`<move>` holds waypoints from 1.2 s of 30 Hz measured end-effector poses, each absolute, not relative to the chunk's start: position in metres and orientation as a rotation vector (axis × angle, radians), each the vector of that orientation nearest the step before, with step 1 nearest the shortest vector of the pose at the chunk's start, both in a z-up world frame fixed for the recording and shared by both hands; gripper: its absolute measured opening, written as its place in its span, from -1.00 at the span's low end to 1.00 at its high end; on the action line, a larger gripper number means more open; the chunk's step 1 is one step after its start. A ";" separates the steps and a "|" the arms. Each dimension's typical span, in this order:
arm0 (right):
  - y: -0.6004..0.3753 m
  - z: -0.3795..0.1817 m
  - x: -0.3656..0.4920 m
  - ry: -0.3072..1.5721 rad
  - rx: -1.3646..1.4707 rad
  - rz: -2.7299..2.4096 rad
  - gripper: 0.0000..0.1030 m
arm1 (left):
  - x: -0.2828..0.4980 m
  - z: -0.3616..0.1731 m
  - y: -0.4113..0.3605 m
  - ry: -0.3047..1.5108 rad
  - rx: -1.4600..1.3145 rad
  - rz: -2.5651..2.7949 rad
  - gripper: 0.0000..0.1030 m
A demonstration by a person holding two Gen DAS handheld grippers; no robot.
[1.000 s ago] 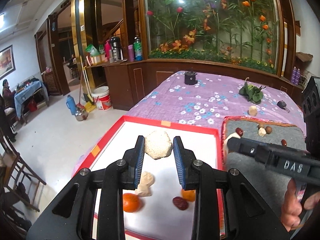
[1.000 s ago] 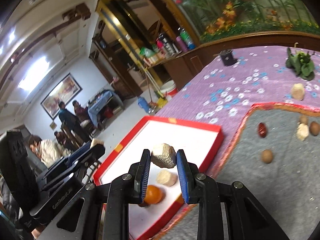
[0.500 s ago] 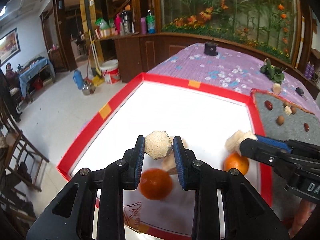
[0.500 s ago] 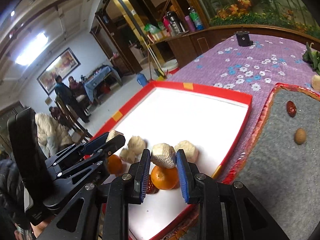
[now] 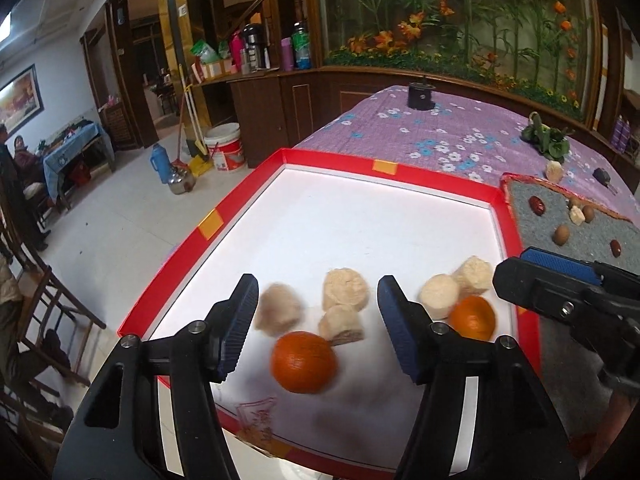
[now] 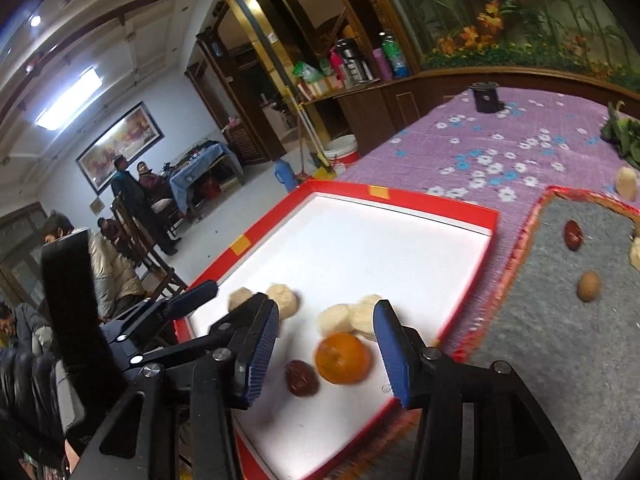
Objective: Organize fruits
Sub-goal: 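Move both tools back over the grey mat toward a date and nut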
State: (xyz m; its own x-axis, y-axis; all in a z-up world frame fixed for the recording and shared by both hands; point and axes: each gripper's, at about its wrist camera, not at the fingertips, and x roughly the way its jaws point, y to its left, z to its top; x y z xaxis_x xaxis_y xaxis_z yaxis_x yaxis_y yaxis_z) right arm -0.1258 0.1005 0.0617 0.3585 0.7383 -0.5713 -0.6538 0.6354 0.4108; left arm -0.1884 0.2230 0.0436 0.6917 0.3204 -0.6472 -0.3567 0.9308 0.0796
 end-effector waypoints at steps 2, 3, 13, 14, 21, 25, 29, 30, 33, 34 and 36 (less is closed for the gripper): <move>0.092 0.059 -0.122 0.808 0.136 0.885 -0.08 | -0.186 0.045 0.213 0.712 -0.036 0.358 0.21; 0.089 0.058 -0.121 0.813 0.142 0.878 -0.08 | -0.185 0.046 0.208 0.713 -0.028 0.348 0.21; 0.041 0.054 -0.118 0.808 0.191 0.823 -0.08 | -0.178 0.046 0.157 0.739 0.077 0.253 0.21; 0.033 0.054 -0.116 0.806 0.199 0.811 -0.08 | -0.177 0.046 0.153 0.742 0.081 0.245 0.21; -0.063 0.059 -0.099 0.763 0.235 0.611 -0.07 | -0.161 0.050 0.116 0.759 0.102 0.128 0.21; -0.117 0.058 -0.083 0.777 0.224 0.459 -0.07 | -0.140 0.054 0.090 0.769 0.122 0.053 0.21; -0.144 0.051 -0.064 0.815 0.141 0.336 -0.07 | -0.119 0.057 0.071 0.782 0.109 -0.001 0.21; -0.145 0.048 -0.058 0.834 0.115 0.321 -0.07 | -0.113 0.058 0.067 0.787 0.107 -0.007 0.21; -0.142 0.039 -0.041 0.884 0.079 0.308 -0.30 | -0.106 0.057 0.063 0.800 0.103 -0.010 0.21; -0.139 0.037 -0.036 0.900 0.069 0.304 -0.42 | -0.104 0.056 0.062 0.804 0.104 -0.011 0.21; -0.134 0.031 -0.022 0.921 0.043 0.280 -0.61 | -0.099 0.054 0.063 0.818 0.106 0.002 0.21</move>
State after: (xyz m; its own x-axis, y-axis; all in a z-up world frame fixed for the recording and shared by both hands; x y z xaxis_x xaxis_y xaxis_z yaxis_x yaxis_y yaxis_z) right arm -0.0220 -0.1339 0.0309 0.5714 0.2570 -0.7794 -0.2207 0.9628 0.1557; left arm -0.0985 0.0630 0.0544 0.6843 0.0429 -0.7279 0.0392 0.9947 0.0955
